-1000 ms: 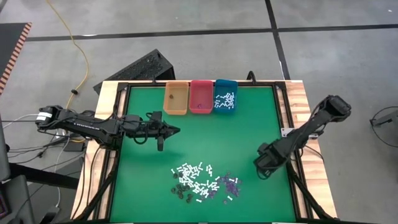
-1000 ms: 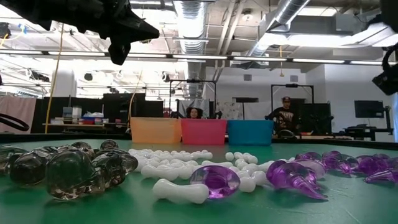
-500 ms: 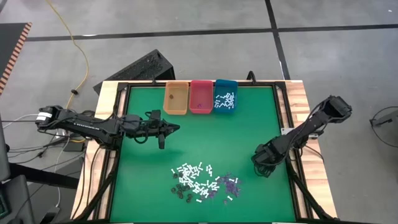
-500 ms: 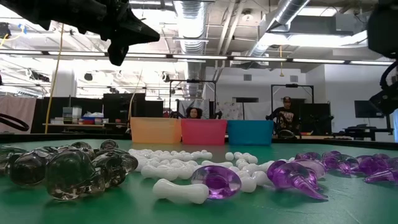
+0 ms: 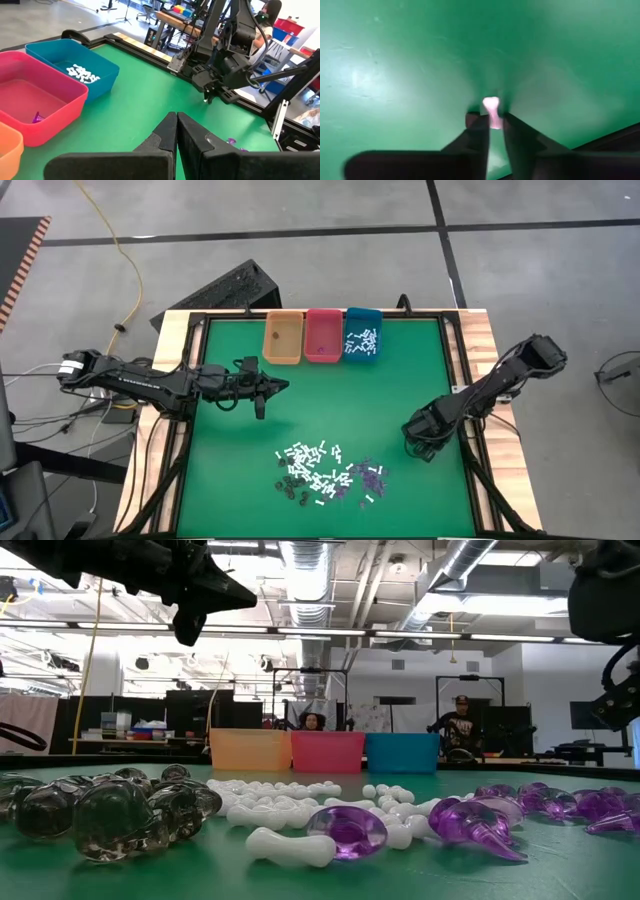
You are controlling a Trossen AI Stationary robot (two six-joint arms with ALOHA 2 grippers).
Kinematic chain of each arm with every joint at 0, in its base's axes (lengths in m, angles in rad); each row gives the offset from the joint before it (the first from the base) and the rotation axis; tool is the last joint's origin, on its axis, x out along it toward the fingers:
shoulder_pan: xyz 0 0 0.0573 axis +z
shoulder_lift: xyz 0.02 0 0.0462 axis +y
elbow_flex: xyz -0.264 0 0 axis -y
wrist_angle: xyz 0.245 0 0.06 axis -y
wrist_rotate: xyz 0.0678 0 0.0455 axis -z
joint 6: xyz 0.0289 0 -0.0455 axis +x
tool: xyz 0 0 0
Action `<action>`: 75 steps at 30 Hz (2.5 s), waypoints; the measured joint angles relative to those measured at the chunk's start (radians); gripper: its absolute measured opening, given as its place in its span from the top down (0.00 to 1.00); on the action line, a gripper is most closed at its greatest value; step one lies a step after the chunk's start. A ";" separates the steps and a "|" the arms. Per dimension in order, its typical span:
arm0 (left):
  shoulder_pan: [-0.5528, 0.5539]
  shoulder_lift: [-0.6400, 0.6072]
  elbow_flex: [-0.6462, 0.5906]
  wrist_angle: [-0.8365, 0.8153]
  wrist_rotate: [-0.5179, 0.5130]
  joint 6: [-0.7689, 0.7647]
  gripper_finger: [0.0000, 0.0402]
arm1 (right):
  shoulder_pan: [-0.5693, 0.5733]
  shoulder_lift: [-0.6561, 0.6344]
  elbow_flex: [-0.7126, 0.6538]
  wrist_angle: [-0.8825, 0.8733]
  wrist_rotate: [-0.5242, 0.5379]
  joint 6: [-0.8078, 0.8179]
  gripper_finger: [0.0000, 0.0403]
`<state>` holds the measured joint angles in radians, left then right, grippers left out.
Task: Sort Halloween decoration
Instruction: Put the white bone toy into the blue bin
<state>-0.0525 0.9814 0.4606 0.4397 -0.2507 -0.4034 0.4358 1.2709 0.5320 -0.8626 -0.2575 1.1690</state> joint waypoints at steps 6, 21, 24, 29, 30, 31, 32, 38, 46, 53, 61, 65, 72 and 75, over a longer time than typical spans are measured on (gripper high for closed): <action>0.000 0.000 0.000 -0.001 0.000 0.000 1.00 | 0.000 0.000 0.000 0.003 0.003 0.000 0.96; 0.000 0.000 0.000 -0.001 0.008 -0.001 1.00 | -0.210 0.001 0.148 0.011 0.146 -0.221 0.94; 0.000 0.000 0.000 -0.001 0.008 -0.001 1.00 | -0.323 0.001 0.194 0.014 0.194 -0.338 0.94; 0.000 0.000 0.000 -0.001 0.008 -0.001 1.00 | -0.551 0.001 0.288 0.071 0.264 -0.564 0.95; 0.000 0.000 0.000 -0.002 0.008 0.000 1.00 | -0.597 0.001 0.307 0.095 0.266 -0.604 0.95; 0.000 0.000 0.000 -0.003 0.008 0.000 1.00 | -0.643 0.007 0.326 0.121 0.270 -0.643 0.94; 0.000 0.000 0.000 -0.006 0.008 0.000 1.00 | -0.686 0.014 0.343 0.141 0.275 -0.678 0.94; 0.000 0.000 0.000 -0.010 0.008 0.000 1.00 | -0.900 0.153 0.476 0.240 0.291 -0.868 0.94; -0.001 0.000 0.000 -0.024 0.048 0.000 1.00 | -1.039 0.408 0.720 0.191 0.303 -0.978 0.86; -0.008 0.000 0.000 -0.082 0.099 -0.002 1.00 | -1.036 0.479 0.891 0.054 0.325 -1.047 0.63; -0.020 -0.048 -0.001 -0.151 0.169 -0.001 1.00 | -0.916 0.373 0.937 -0.081 0.256 -1.064 0.51; -0.044 -0.104 -0.001 -0.206 0.174 0.013 1.00 | -0.720 0.324 0.920 -0.134 0.264 -0.978 0.52; -0.066 -0.157 -0.001 -0.221 0.147 0.003 1.00 | -0.340 0.357 0.876 0.050 0.420 -0.727 0.52; -0.079 -0.159 -0.001 -0.226 0.135 -0.009 1.00 | -0.224 0.430 0.873 0.118 0.576 -0.591 0.52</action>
<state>-0.1311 0.8221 0.4599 0.2136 -0.1159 -0.4126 0.2118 1.7005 1.4048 -0.7447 0.3188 0.5782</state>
